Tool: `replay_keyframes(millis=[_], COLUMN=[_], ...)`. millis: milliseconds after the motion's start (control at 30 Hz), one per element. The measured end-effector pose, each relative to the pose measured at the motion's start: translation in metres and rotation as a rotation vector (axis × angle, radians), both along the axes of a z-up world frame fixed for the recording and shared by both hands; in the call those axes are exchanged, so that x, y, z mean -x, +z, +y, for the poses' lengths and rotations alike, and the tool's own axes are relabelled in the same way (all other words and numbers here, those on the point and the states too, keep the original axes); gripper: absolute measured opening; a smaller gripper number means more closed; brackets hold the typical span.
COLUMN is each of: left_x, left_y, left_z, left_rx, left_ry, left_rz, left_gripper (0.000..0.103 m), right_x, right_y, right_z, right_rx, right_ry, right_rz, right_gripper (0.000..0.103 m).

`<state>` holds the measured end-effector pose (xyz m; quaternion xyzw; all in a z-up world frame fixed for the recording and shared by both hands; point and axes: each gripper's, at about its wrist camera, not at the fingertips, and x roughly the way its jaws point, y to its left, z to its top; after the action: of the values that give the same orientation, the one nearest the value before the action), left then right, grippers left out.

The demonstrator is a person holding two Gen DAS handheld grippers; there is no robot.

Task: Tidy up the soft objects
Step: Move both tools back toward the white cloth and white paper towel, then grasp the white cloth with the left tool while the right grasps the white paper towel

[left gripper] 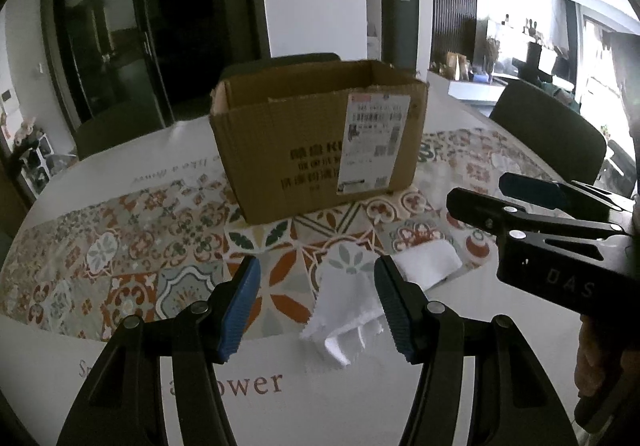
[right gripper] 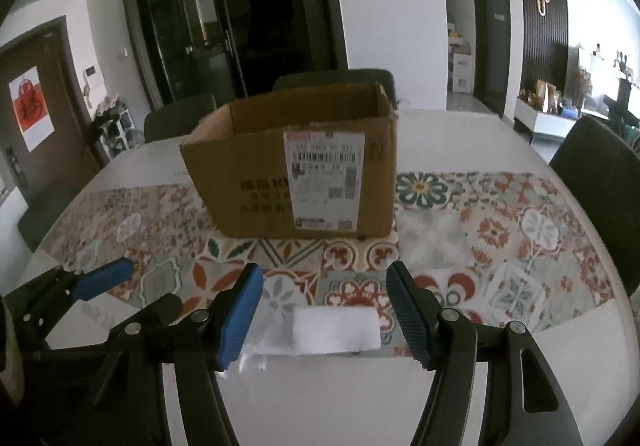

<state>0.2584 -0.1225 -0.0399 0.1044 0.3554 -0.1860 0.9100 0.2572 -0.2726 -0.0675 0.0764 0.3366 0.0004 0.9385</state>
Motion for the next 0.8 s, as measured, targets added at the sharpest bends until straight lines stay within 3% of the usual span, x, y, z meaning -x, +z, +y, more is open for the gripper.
replay_keyframes(millis=[200,300,800], left_x=[0.002,0.002,-0.008], left_y=[-0.016,-0.025,-0.063], left_z=[-0.002,-0.003,-0.006], left_rx=[-0.008,-0.012,-0.027], left_ry=[-0.009,-0.015,-0.033], left_rz=[0.049,0.076,0.199], left_gripper=[0.058,0.058,0.058], right_x=[-0.001,-0.001,-0.017], right_y=[-0.016,-0.023,-0.059], right_z=[0.001,0.000,0.001], right_rx=[-0.011,-0.016,-0.042], right_ry=[0.011,0.012,0.040], right_rz=[0.047,0.066,0.172], right_gripper=[0.066,0.077,0.077])
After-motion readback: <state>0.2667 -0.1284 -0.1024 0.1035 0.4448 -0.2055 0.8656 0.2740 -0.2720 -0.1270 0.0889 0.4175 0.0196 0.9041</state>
